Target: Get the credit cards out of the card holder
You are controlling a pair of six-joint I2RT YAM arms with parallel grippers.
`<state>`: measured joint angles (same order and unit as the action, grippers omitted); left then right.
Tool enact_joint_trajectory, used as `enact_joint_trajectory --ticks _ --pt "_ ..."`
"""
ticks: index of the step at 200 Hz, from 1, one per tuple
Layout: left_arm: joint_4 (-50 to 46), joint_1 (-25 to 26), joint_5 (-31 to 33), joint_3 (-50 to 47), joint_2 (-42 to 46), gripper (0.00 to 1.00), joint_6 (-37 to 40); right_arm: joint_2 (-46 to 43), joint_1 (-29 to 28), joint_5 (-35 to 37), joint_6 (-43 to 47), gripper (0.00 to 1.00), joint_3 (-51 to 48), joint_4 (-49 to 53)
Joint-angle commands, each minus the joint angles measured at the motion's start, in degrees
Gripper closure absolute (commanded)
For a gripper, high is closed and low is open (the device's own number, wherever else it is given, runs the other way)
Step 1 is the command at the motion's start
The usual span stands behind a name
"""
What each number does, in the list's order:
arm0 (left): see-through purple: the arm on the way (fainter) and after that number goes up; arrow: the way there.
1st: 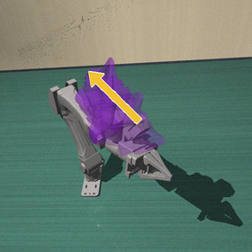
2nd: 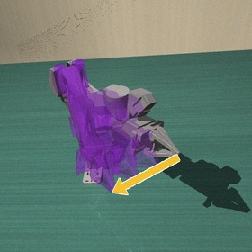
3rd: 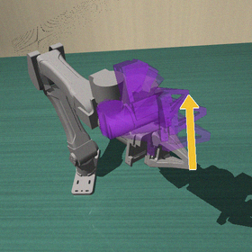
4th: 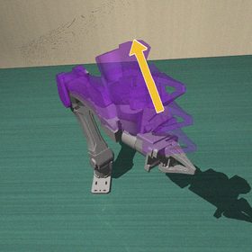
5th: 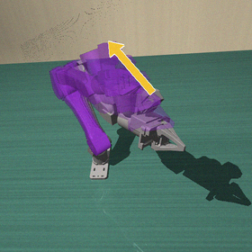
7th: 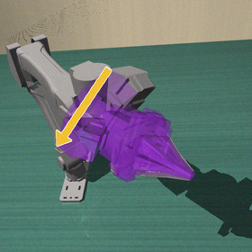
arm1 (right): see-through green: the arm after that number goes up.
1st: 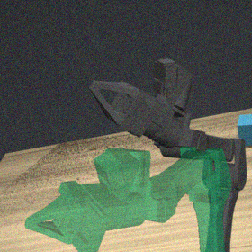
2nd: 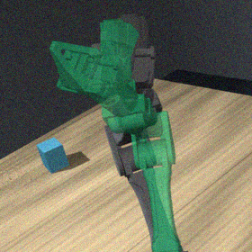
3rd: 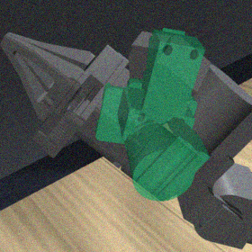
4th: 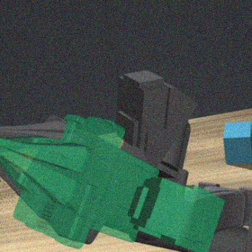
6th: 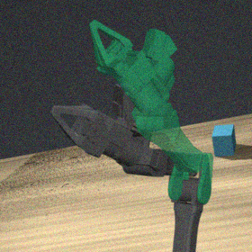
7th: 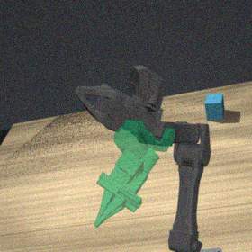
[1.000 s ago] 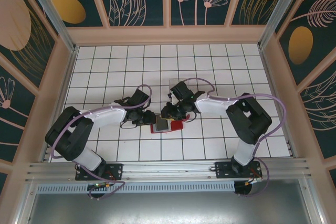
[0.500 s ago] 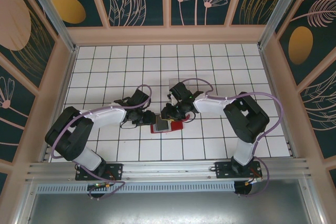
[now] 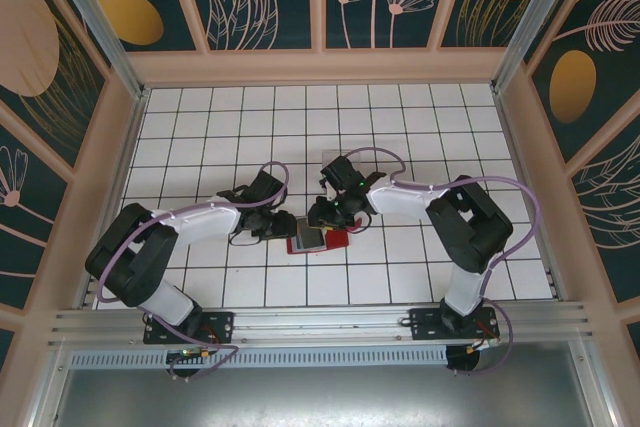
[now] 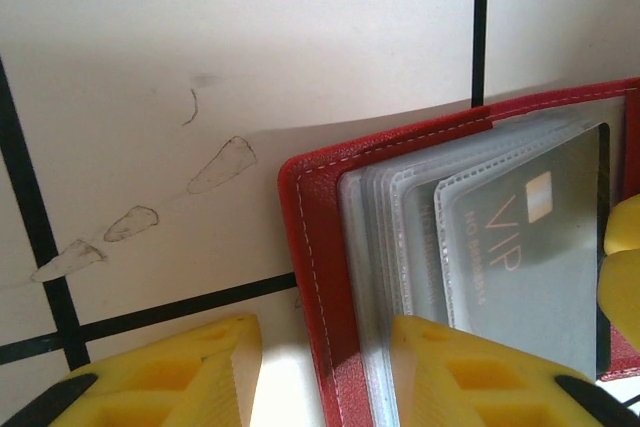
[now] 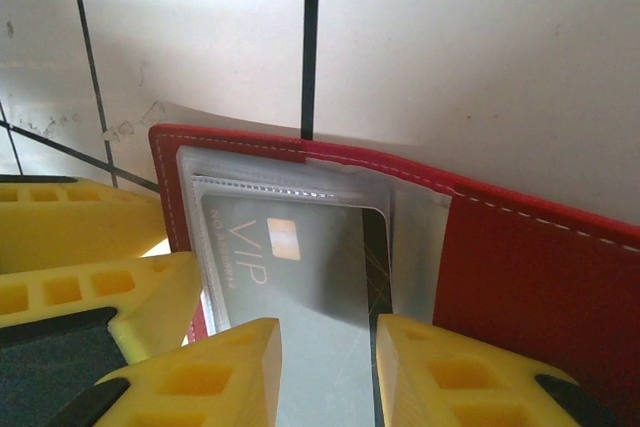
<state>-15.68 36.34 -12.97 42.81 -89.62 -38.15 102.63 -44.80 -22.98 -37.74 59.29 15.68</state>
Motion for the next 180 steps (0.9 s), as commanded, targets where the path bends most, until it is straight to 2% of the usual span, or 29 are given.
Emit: enact_joint_trajectory --ticks 1,94,180 --pt "-2.1 0.2 0.7 -0.9 0.4 0.60 0.7 -2.7 -0.4 2.4 1.2 0.68 1.8 2.9" --pt "-3.2 0.4 0.3 1.7 2.6 0.57 -0.5 -3.2 0.4 2.0 1.9 0.69 0.4 1.8" --pt "-2.0 3.2 1.5 1.8 -1.3 0.60 -1.3 -3.1 0.5 0.8 1.9 0.69 -0.9 0.4"
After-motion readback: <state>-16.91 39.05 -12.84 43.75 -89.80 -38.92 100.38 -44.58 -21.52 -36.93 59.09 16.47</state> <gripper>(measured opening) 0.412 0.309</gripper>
